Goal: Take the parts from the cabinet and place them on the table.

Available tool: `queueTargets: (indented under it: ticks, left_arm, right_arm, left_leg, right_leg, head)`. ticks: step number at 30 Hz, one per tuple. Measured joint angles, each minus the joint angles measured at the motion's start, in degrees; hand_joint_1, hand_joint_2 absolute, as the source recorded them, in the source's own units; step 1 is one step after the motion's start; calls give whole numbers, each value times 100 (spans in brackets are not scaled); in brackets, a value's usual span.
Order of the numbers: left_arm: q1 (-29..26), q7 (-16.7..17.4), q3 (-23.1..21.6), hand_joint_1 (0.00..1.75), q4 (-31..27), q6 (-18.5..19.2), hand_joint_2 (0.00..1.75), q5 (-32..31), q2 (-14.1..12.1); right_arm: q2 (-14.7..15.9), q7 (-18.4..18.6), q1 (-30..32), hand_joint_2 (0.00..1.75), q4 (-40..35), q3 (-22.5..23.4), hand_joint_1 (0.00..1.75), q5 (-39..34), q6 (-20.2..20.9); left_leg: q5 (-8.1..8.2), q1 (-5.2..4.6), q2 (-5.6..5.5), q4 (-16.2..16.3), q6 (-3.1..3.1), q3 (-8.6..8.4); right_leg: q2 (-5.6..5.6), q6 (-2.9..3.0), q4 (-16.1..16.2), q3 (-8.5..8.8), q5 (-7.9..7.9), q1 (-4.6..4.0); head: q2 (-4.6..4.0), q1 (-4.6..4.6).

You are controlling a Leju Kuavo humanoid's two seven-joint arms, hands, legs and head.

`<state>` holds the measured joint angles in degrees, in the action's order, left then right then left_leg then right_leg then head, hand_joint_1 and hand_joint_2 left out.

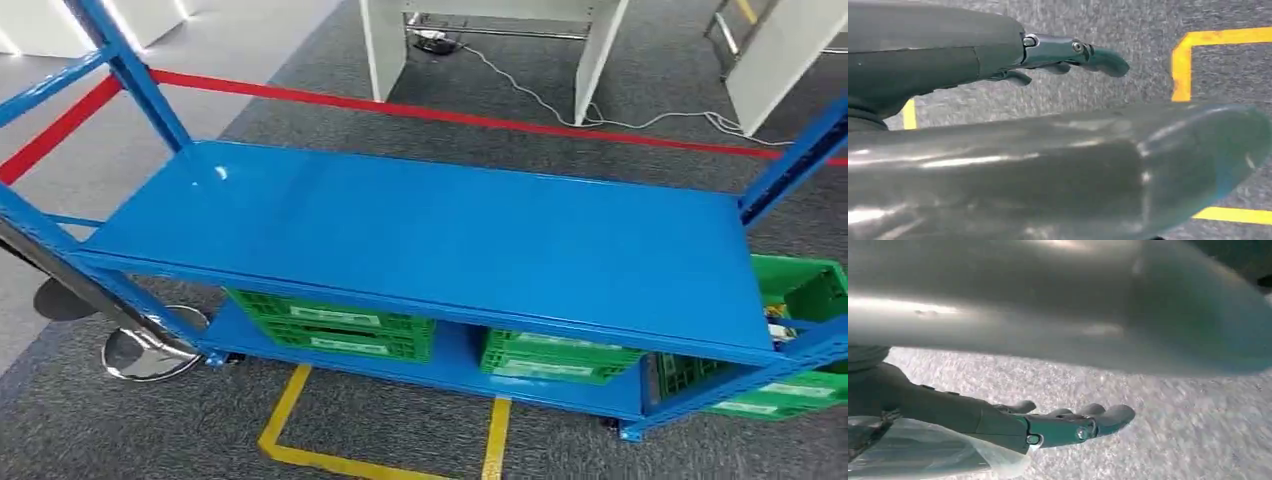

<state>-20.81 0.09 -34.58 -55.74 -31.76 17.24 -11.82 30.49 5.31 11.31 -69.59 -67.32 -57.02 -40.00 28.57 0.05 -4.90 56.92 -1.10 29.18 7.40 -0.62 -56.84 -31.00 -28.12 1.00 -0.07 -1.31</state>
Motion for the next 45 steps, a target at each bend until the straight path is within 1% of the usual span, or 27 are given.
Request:
queueTargets:
  ticks: [1, 2, 3, 4, 5, 6, 7, 8, 9, 10, 11, 12, 13, 14, 15, 16, 17, 20, 21, 22, 24, 25, 26, 27, 28, 35, 45]
  left_arm:
    - [14, 0, -33, 0, -11, -40, 0, 18, -22]
    - [41, 2, -87, 0, -28, -79, 0, 70, -29]
    - [62, 11, -124, 0, -33, -94, 0, 83, -33]
    - [67, 9, -151, 0, -39, -107, 0, 90, -37]
    - [61, 15, -192, 0, -46, -120, 0, 111, -40]
    - [52, 22, -217, 0, -46, -133, 0, 138, -48]
    - [53, 24, -232, 0, -46, -138, 0, 142, -52]
    - [65, 26, -251, 0, -46, -140, 0, 153, -55]
    - [82, 26, -274, 0, -46, -153, 0, 175, -57]
    - [103, 24, -315, 0, -46, -207, 0, 264, -57]
    - [127, 22, -374, 0, -46, -265, 0, 350, -66]
    - [146, 20, -430, 0, -50, -297, 0, 404, -83]
    - [167, 13, -462, 0, -50, -319, 0, 437, -105]
    - [177, 6, -501, 0, -57, -339, 175, 448, -118]
    - [197, 4, -531, 0, -63, -385, 175, 508, -147]
    - [220, 11, -594, 0, -66, -471, 175, 624, -182]
    - [239, 15, -665, 0, -70, -534, 175, 722, -199]
    - [349, 13, -1008, 0, -111, -752, 175, 1380, -335]
    - [381, 9, -1082, 0, -111, -752, 175, 1454, -363]
    - [397, 9, -1087, 0, -109, -739, 175, 1458, -376]
    - [453, 7, -1086, 0, -98, -634, 175, 1410, -380]
    - [481, 6, -1084, 0, -90, -569, 175, 1360, -380]
    - [509, 7, -1069, 0, -72, -503, 0, 1311, -380]
    - [527, 7, -1049, 0, -48, -437, 0, 1257, -378]
    - [542, 7, -1021, 0, -20, -367, 0, 1200, -372]
    - [638, 4, -599, 0, 302, 112, 0, 806, -282]
    - [746, 4, 253, 0, 905, 815, 0, 223, -20]
  right_arm:
    - [0, -2, 9, 0, -2, -11, 0, 7, 0]
    - [11, 0, 14, 0, 0, -30, 0, 9, -2]
    - [11, -2, 26, 0, 0, -33, 0, 11, -2]
    - [11, -2, 12, 0, 0, -42, 0, 11, -2]
    - [13, -2, -18, 0, 4, -39, 0, 13, -4]
    - [11, -4, -44, 0, 7, -35, 0, 20, -4]
    - [11, -4, -44, 0, 7, -33, 0, 24, -2]
    - [11, -4, -34, 0, 7, -35, 0, 24, -2]
    - [11, -9, -6, 0, 9, -37, 0, 15, -2]
    - [13, -35, 0, 0, 9, -46, 0, 20, -2]
    - [13, -76, -2, 0, 15, -55, 0, 70, -4]
    - [13, -100, -12, 0, 20, -59, 0, 120, -4]
    - [11, -109, -38, 0, 26, -61, 0, 144, -2]
    - [13, -122, -31, 0, 28, -61, 0, 164, -4]
    - [13, -52, -31, 0, 39, -63, 0, 261, -4]
    - [9, 58, -42, 0, 66, -79, 0, 401, -2]
    - [9, 164, -46, 175, 98, -83, 0, 580, -2]
    - [-39, 398, -9, 175, 164, 35, 0, 1251, 2]
    - [-70, 420, -5, 175, 199, 143, 0, 1374, 39]
    - [-116, 424, -6, 175, 249, 261, 0, 1454, 79]
    - [-195, 418, -10, 175, 350, 499, 0, 1611, 199]
    - [-229, 411, -11, 175, 398, 616, 0, 1683, 263]
    - [-269, 398, -11, 0, 469, 725, 0, 1768, 340]
    - [-308, 380, -12, 0, 534, 840, 0, 1841, 407]
    - [-347, 361, -12, 0, 596, 958, 0, 1918, 478]
    - [-673, 245, -11, 0, 1089, 1718, 0, 2431, 955]
    - [-1187, 68, -17, 0, 1849, 2841, 0, 3193, 1661]
  left_leg:
    - [-14, -11, 55, -12, -18, 0]
    - [-65, 48, 154, -128, -24, -24]
    - [-83, 50, 236, -162, -26, -54]
    - [-81, 48, 314, -167, -66, -50]
    - [-78, 46, 412, -165, -67, -44]
    - [-74, 38, 518, -164, -71, -40]
    - [-73, 35, 611, -161, -71, -26]
    - [-68, 35, 688, -159, -64, -26]
    - [-60, 36, 754, -157, -52, -31]
    - [-50, 41, 790, -149, -36, -37]
    - [-35, 50, 850, -138, -11, -49]
    - [-16, 51, 895, -120, 18, -64]
    - [6, 6, 938, -99, 61, -72]
    - [10, 4, 944, -76, 101, -74]
    - [0, 2, 954, -78, 119, -78]
    - [41, -1, 946, -56, 21, -75]
    - [6, -2, 942, -54, -50, -72]
    - [-20, 11, 929, -85, -59, -74]
    - [-33, 16, 926, -98, -45, -74]
    - [-46, 22, 925, -106, -23, -74]
    - [-64, 32, 924, -120, 12, -72]
    - [-64, 39, 921, -123, 50, -72]
    - [-70, 50, 919, -131, 114, -72]
    - [-73, 57, 918, -133, 165, -71]
    - [-69, 58, 918, -133, 182, -71]
    - [-70, 48, 919, -129, 198, -68]
    - [-66, 43, 919, -110, 199, -57]
  right_leg:
    - [64, -39, 26, -66, 23, 10]
    - [65, -62, 5, -65, 1, -14]
    - [-274, -72, -83, -113, -75, -24]
    - [-574, -111, -327, -240, -282, -35]
    - [-681, -153, -755, -449, -535, -25]
    - [-701, -194, -1261, -688, -771, -9]
    - [-706, -223, -1644, -864, -906, 4]
    - [-712, -245, -1783, -919, -894, 18]
    - [-728, -261, -1642, -825, -759, 30]
    - [-756, -272, -1230, -595, -527, 38]
    - [-804, -273, -636, -258, -272, 46]
    - [-927, -269, -110, 64, -98, 52]
    - [-1023, -202, 12, 130, -197, 22]
    - [-959, -132, 26, 161, -143, 20]
    - [-948, -97, 18, 152, -138, 16]
    - [-954, -110, 27, 155, -119, 34]
    - [-951, -106, 27, 159, -121, 25]
    - [-955, -88, 26, 152, -129, 3]
    - [-956, -58, 25, 148, -127, -8]
    - [-957, -45, 25, 142, -127, -14]
    - [-964, -24, 22, 138, -124, -27]
    - [-966, -22, 21, 136, -123, -33]
    - [-968, -18, 17, 134, -122, -39]
    - [-968, -12, 13, 130, -123, -44]
    - [-968, -11, 10, 128, -122, -44]
    - [-967, -7, 9, 130, -114, -35]
    - [-967, -9, 9, 128, -107, -27]
  head:
    - [0, 0]
    - [0, 4]
    - [0, -7]
    - [0, -52]
    - [0, -72]
    - [0, -64]
    - [0, -68]
    - [0, -70]
    - [0, -66]
    - [0, -72]
    - [0, -66]
    - [0, -74]
    - [0, -66]
    - [0, -48]
    - [0, -39]
    - [0, -46]
    - [0, -39]
    - [0, -42]
    - [0, -39]
    - [0, -42]
    - [0, -42]
    - [0, -42]
    - [0, -44]
    - [0, -44]
    - [0, -46]
    - [0, -46]
    - [0, -48]
